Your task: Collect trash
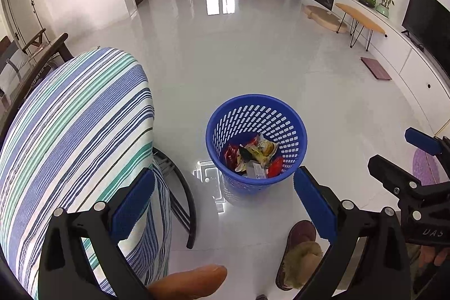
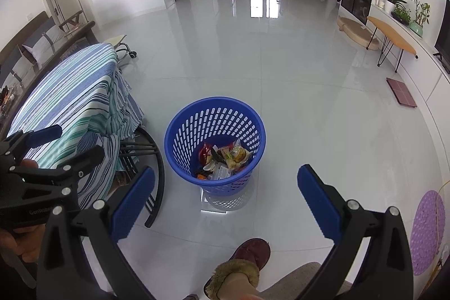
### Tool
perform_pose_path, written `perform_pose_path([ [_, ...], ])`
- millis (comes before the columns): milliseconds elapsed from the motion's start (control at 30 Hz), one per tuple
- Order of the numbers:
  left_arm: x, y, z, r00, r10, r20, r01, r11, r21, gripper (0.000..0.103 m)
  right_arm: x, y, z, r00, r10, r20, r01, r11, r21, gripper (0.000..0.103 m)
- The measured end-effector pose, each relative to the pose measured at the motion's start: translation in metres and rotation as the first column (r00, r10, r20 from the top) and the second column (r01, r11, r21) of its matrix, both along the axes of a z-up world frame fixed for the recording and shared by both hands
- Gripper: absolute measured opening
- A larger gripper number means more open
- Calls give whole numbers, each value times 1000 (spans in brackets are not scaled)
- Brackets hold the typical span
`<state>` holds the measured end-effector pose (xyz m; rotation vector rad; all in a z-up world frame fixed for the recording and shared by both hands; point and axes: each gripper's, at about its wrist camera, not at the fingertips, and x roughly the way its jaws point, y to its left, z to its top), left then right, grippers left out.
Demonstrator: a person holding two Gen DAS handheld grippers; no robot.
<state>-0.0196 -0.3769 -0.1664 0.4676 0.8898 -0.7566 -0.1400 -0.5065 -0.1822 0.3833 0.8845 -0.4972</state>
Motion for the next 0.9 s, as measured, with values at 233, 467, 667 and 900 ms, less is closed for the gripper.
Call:
perform_pose_path([
  [233, 0, 0, -2, 1000, 4, -2, -4, 1000, 1, 98, 2, 3, 0, 1000, 7, -8, -7, 1000, -11, 98],
  [467, -1, 0, -7, 1000, 7, -8, -7, 1000, 4, 98, 3, 6, -1, 1000, 15, -7, -15, 1000, -10, 98],
  [667, -1, 0, -7, 1000, 8, -8, -8, 1000, 5, 98, 2, 7, 0, 1000, 17, -9, -18, 1000, -14, 98],
  [900, -2, 1, -9, 1000, 9, -8, -9, 1000, 6, 98, 3, 8, 0, 1000, 22, -14, -23, 1000, -19, 98],
])
